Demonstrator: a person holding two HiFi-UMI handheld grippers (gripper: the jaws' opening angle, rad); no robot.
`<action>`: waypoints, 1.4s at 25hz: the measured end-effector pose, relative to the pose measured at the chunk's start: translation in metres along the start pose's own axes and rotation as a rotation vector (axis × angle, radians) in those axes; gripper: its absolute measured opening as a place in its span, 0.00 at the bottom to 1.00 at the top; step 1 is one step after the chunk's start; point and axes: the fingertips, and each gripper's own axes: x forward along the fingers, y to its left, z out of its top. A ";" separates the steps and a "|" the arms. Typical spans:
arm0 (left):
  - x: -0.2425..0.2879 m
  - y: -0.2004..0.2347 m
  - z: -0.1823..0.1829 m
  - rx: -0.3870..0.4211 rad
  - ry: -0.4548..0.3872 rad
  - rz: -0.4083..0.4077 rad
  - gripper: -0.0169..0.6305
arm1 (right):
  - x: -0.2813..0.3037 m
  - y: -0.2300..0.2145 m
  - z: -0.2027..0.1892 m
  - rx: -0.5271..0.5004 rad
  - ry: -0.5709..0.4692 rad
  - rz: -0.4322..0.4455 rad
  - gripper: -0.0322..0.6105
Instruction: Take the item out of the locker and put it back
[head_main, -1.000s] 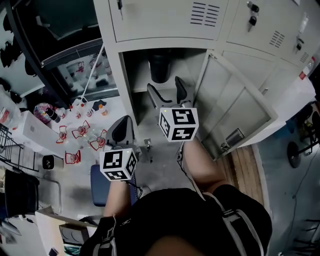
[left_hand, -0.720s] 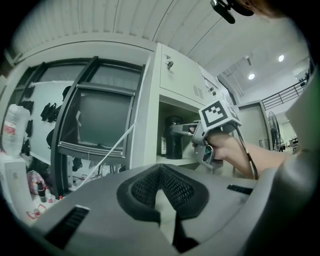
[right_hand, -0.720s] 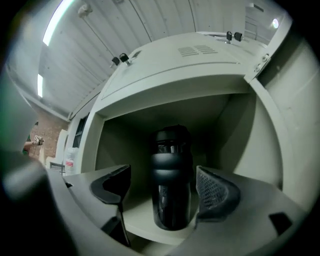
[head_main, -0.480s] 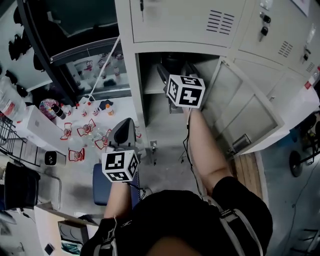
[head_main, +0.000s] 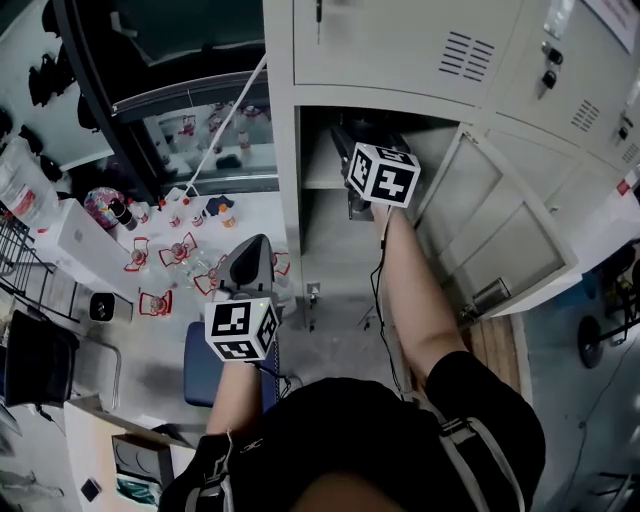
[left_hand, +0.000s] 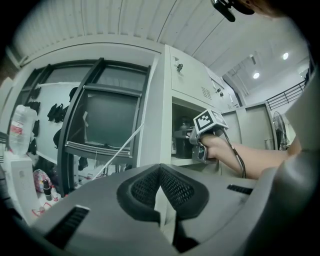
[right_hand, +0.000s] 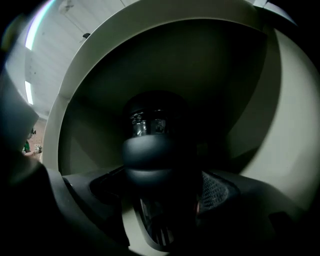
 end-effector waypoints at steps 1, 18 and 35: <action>0.000 0.001 0.000 -0.001 -0.001 0.001 0.05 | -0.001 0.000 0.000 0.002 0.004 0.007 0.73; 0.017 -0.021 -0.002 -0.002 0.003 -0.071 0.05 | -0.075 0.015 0.002 0.138 -0.029 0.098 0.73; 0.031 -0.050 -0.006 0.028 0.020 -0.145 0.05 | -0.163 0.020 -0.074 0.048 -0.004 0.119 0.73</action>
